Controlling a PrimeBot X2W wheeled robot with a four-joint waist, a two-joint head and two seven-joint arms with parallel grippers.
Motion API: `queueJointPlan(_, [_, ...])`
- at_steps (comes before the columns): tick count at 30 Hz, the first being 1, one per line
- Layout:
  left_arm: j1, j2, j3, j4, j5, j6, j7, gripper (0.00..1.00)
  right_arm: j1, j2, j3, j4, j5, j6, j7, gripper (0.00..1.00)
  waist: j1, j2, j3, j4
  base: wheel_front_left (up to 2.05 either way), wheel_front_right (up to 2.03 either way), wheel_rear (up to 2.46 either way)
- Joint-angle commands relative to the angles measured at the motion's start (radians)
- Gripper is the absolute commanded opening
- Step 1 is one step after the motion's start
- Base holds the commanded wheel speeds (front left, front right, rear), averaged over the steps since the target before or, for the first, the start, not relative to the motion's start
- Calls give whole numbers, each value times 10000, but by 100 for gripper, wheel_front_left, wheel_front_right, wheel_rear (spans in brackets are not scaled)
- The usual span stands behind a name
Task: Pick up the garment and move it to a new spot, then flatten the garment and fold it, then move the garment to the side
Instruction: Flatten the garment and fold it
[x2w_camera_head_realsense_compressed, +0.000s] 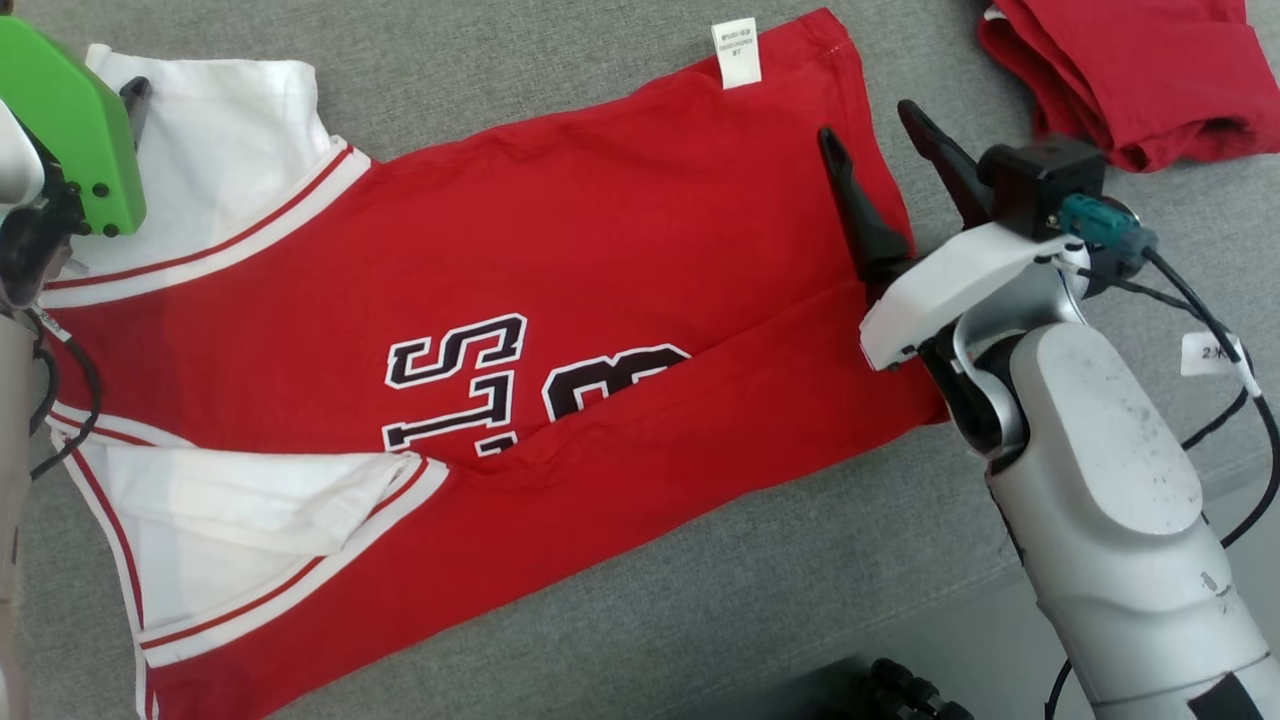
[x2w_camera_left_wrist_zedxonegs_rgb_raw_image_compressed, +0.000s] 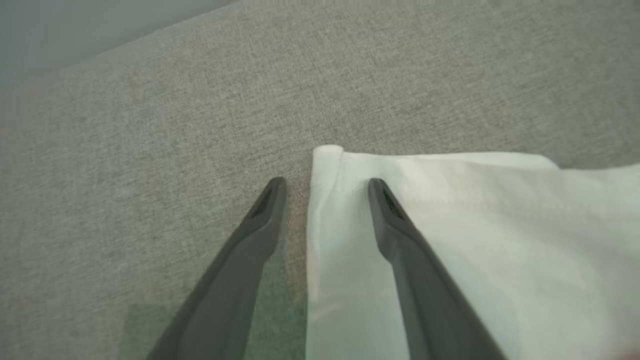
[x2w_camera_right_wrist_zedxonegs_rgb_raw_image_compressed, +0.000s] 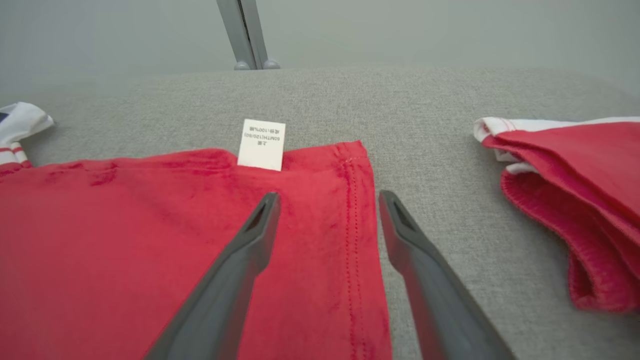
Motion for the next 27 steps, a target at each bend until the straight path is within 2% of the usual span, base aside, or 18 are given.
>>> queueJointPlan(1, [-72,44,-24,111,-89,21,50,30,-366,-126,88,145,-35,-17,125,100,0,0,34,-13,0,0,0])
queueJointPlan(2, [-78,32,1,124,-126,22,19,20,-511,-179,148,231,-62,-17,185,100,0,0,41,-10,0,0,0])
queueJointPlan(3, [-100,7,34,139,-152,29,-57,1,-828,-281,264,437,-78,-17,330,100,0,0,54,13,0,0,0])
queueJointPlan(13, [-358,-425,-11,-106,-506,-84,-763,0,-3261,-1092,930,2858,-299,-17,1536,100,0,0,6,678,0,0,0])
queueJointPlan(20, [-279,-687,-270,-353,-776,-178,-1181,0,-3998,-1262,1404,4542,296,-17,2293,100,0,0,-102,1152,0,0,0])
queueJointPlan(21, [-250,-702,-281,-380,-803,-189,-1229,0,-4025,-1275,1474,4670,412,-17,2310,78,0,0,-120,1186,0,0,0])
queueJointPlan(22, [-217,-719,-299,-408,-852,-191,-1296,0,-4064,-1288,1529,4806,520,-17,2274,43,0,0,-138,1220,0,0,0])
queueJointPlan(25, [-156,-764,-328,-453,-962,-204,-1497,0,-4204,-1353,1662,5152,800,-17,2156,16,0,0,-200,1289,0,0,0])
queueJointPlan(26, [-143,-780,-336,-455,-1009,-213,-1553,0,-4267,-1337,1668,5284,950,-17,2084,0,0,0,-223,1307,0,0,0])
queueJointPlan(27, [-130,-785,-340,-445,-1025,-217,-1600,0,-4308,-1335,1686,5399,1037,-17,2059,0,0,0,-250,1323,0,0,0])
